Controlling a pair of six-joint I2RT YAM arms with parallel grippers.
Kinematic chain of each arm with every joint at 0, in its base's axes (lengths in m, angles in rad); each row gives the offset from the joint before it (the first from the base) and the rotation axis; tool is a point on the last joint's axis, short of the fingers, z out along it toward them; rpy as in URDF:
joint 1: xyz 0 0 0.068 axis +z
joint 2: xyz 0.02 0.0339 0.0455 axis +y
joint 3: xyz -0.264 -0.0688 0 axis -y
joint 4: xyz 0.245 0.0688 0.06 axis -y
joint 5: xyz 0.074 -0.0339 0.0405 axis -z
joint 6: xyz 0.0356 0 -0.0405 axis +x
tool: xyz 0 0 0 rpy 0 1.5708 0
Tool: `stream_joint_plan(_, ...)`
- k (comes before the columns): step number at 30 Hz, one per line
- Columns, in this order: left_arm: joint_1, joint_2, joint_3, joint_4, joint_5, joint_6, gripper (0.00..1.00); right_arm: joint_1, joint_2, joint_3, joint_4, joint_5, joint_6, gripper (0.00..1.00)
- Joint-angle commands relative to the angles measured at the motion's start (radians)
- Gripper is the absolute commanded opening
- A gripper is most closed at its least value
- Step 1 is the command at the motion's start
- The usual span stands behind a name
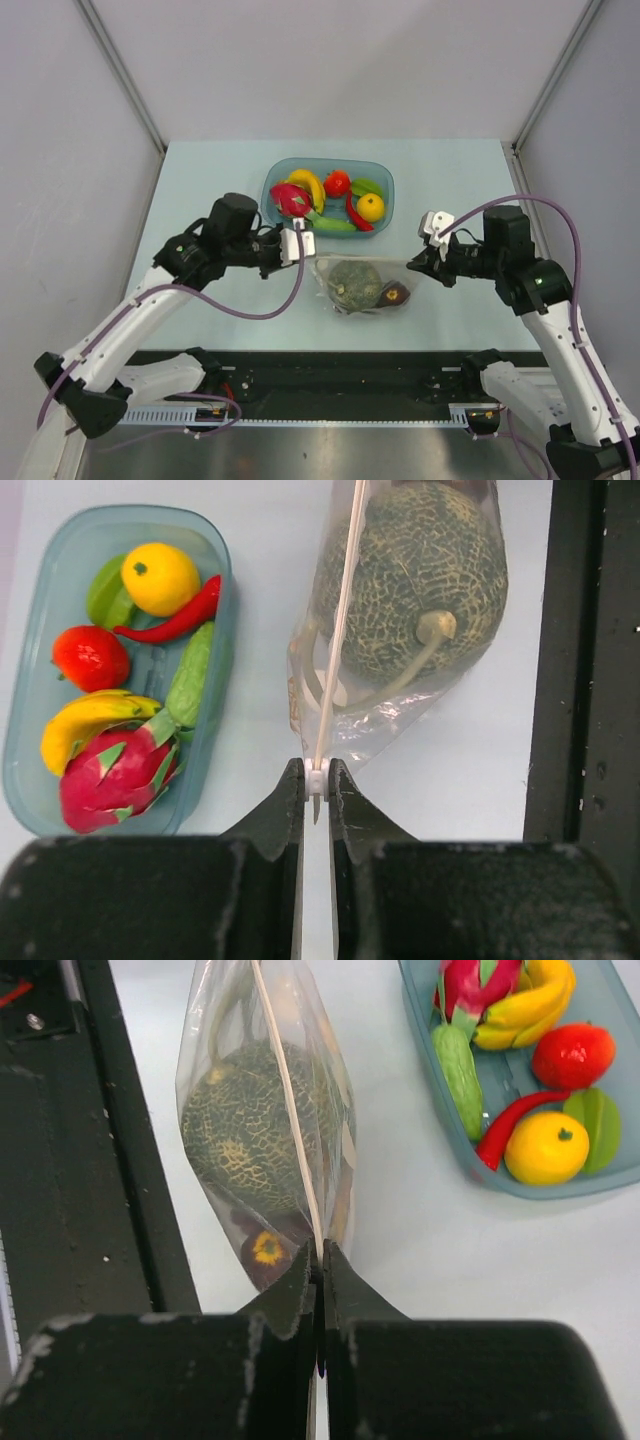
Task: Place the food in the zip-top bag and seal the zipper
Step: Zip the zipper food storage bag at the center of the board, then place the zipper food storage bag at the center of the board.
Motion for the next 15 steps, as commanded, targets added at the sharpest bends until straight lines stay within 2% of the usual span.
stream_joint_plan(1, 0.015, -0.099, 0.052, -0.088, -0.05, -0.031, 0.0, 0.035, 0.005, 0.08, 0.022, 0.002, 0.084, 0.0)
stream_joint_plan(5, 0.052, -0.107, 0.014, -0.003, -0.164, -0.057, 0.0, 0.05, 0.075, 0.09, 0.178, 0.045, 0.109, 0.0)
stream_joint_plan(8, 0.112, -0.055, 0.034, 0.076, -0.222, -0.076, 0.0, 0.058, 0.184, 0.133, 0.251, 0.062, 0.094, 0.0)
stream_joint_plan(12, 0.184, 0.018, 0.112, 0.096, -0.21, -0.07, 0.0, 0.072, 0.323, 0.267, 0.251, 0.06, 0.042, 0.0)
stream_joint_plan(15, 0.193, 0.022, 0.128, 0.043, -0.128, -0.024, 0.0, 0.084, 0.331, 0.264, 0.199, 0.043, -0.029, 0.0)
